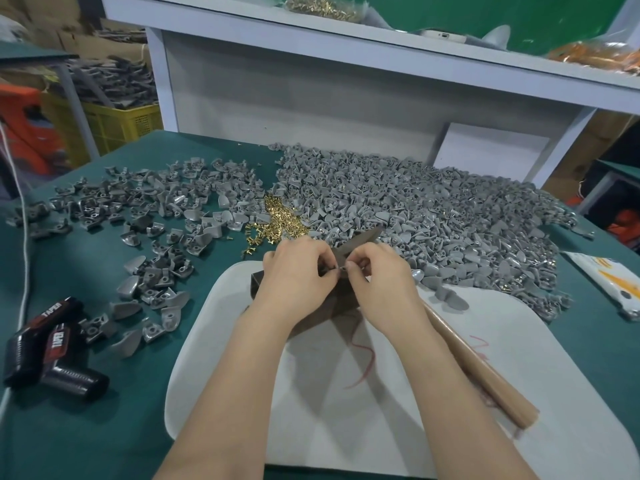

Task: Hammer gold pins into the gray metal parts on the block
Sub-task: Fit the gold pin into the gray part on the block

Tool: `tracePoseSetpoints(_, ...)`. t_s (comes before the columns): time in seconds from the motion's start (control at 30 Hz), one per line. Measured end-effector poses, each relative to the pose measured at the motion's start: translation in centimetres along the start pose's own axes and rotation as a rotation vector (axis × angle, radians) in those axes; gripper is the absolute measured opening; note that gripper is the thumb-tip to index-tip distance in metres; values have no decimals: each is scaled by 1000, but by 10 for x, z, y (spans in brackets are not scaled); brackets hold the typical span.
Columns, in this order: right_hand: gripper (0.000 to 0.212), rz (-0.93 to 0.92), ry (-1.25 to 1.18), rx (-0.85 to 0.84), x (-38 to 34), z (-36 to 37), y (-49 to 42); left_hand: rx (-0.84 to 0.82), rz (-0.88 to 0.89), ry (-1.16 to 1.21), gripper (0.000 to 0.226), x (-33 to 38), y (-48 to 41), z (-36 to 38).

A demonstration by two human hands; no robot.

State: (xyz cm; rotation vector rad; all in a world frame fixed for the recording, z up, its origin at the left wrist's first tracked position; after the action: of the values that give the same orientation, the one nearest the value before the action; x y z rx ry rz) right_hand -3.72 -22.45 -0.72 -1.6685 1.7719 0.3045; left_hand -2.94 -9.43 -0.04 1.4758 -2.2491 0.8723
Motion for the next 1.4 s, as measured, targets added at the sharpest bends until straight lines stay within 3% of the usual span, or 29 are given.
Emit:
tracePoseSetpoints(0.17,13,13,-87,-11,0,-1,-2,-1,1,2,11,1,0,0)
tracePoseSetpoints(0.43,9,-6,13,-12,-5,4,3,6,8,30,15,2,1,0)
tracePoseSetpoints(0.93,8,6,-100,6,1,5,2,18,7,28,11,1,0,0)
tracePoseSetpoints(1.4,14,126,-190,-82,10,5,-7,34,14,55,15,1,1,1)
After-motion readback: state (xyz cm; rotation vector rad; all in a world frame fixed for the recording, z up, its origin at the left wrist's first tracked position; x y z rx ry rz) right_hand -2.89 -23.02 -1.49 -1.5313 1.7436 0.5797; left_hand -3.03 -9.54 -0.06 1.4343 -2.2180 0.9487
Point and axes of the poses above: each hand's wrist, its own y-axis away from the middle knuckle, its own z-axis out of the palm, x = y × z, the point moved 2 cm from there along -y, towards the middle knuckle, and after that the axes turned 11 degrees about z, right-handed, at the moved point
